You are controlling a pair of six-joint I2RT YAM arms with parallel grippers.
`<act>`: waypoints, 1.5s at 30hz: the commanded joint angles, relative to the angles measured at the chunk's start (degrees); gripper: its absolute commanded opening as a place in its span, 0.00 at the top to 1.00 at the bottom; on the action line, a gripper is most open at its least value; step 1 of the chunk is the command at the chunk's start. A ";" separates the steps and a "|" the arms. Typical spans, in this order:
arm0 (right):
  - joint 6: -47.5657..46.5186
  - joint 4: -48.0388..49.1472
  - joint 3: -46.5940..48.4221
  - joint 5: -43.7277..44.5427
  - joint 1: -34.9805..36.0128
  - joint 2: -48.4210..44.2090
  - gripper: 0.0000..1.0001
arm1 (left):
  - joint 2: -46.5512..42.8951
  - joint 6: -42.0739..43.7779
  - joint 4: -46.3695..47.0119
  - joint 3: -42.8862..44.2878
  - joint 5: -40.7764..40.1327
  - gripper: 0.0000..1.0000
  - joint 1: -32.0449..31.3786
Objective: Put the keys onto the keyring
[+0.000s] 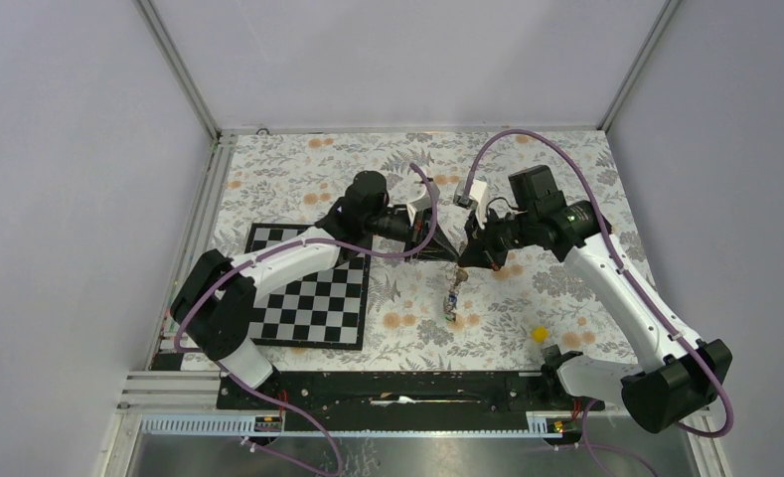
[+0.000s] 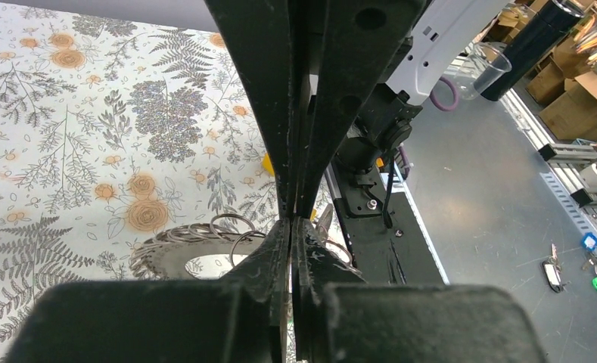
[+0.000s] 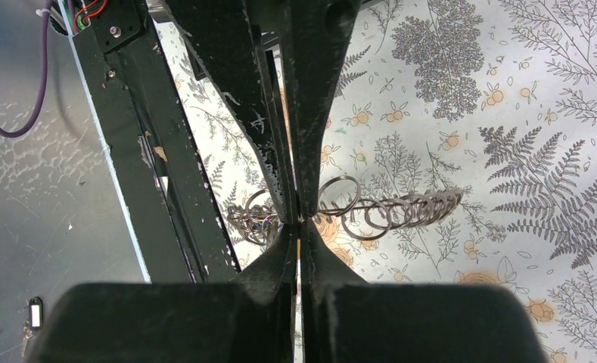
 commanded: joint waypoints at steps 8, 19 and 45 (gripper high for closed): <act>2.55 6.12 -0.81 -0.80 0.60 -3.93 0.93 | -1.34 -7.26 8.27 0.11 -0.74 1.00 0.17; 4.71 10.47 -4.70 -4.10 -0.75 -6.62 0.79 | -0.54 -25.34 29.91 -5.57 -1.64 1.00 0.82; 5.61 13.63 -8.33 -7.41 -2.56 -9.85 1.00 | 2.55 -32.36 41.08 -8.01 -2.05 1.00 1.55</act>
